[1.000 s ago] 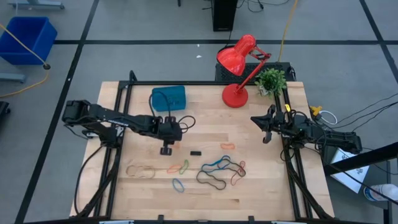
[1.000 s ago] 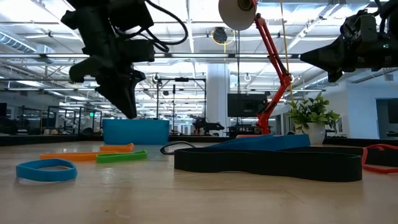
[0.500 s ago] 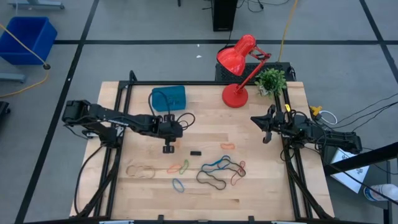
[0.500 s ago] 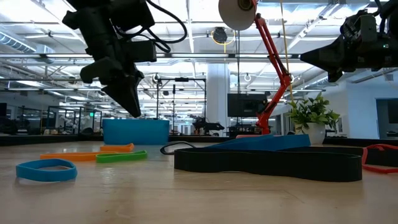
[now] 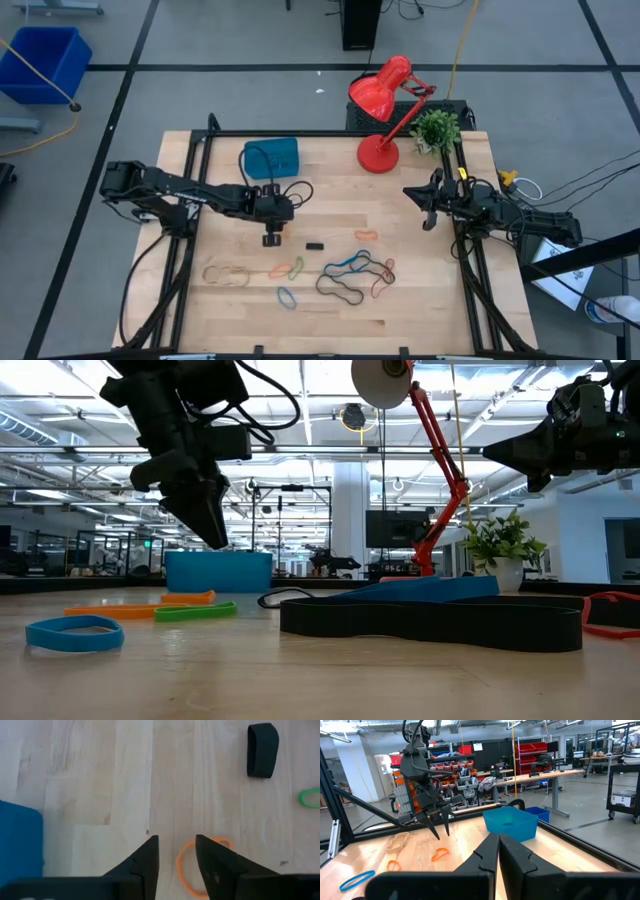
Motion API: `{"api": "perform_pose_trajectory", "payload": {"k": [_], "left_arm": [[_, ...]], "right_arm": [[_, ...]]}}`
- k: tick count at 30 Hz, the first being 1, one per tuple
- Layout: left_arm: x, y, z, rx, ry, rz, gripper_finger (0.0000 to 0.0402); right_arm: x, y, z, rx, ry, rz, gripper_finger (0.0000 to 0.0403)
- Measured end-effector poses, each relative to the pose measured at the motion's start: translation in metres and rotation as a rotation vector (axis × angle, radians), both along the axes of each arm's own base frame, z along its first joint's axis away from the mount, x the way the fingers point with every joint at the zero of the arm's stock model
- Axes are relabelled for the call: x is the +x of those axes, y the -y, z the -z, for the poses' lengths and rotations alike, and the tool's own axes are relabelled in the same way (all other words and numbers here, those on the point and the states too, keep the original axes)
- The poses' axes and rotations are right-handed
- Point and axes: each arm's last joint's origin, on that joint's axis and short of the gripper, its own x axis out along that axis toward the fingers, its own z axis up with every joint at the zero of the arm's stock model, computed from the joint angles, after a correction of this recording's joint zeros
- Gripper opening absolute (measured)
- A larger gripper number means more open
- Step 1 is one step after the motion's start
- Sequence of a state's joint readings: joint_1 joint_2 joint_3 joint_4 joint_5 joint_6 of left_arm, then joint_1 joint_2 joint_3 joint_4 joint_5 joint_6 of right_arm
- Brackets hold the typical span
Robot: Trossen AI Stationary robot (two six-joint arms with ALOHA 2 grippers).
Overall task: Pick and place rubber bands into bin
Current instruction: Put the top left orange rubber band into the blue container
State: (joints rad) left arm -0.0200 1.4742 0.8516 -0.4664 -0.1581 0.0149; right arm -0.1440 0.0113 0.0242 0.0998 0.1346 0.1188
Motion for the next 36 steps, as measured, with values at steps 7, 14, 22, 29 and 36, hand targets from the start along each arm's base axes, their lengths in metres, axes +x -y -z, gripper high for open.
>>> {"api": "perform_pose_trajectory", "payload": {"k": [7,14,22,29,36], "left_arm": [[0.000,0.001,0.000,-0.026,-0.001,0.010,0.0141],[0.005,0.002,0.016,-0.071,-0.064,0.039,0.0121],[0.010,-0.001,0.045,-0.066,-0.177,0.041,0.0094],[0.011,-0.006,0.049,-0.072,-0.196,0.030,0.0093],[0.011,-0.007,0.048,-0.062,-0.189,0.030,0.0092]], "right_arm": [[0.000,0.000,0.000,0.000,0.000,0.000,0.0009],[0.000,0.000,0.000,-0.002,-0.001,0.000,0.0009],[0.000,0.000,0.001,0.000,-0.006,0.000,0.0009],[0.000,0.000,0.000,0.000,-0.005,0.000,0.0009],[0.000,0.000,0.000,0.000,-0.005,0.000,0.0009]]}}
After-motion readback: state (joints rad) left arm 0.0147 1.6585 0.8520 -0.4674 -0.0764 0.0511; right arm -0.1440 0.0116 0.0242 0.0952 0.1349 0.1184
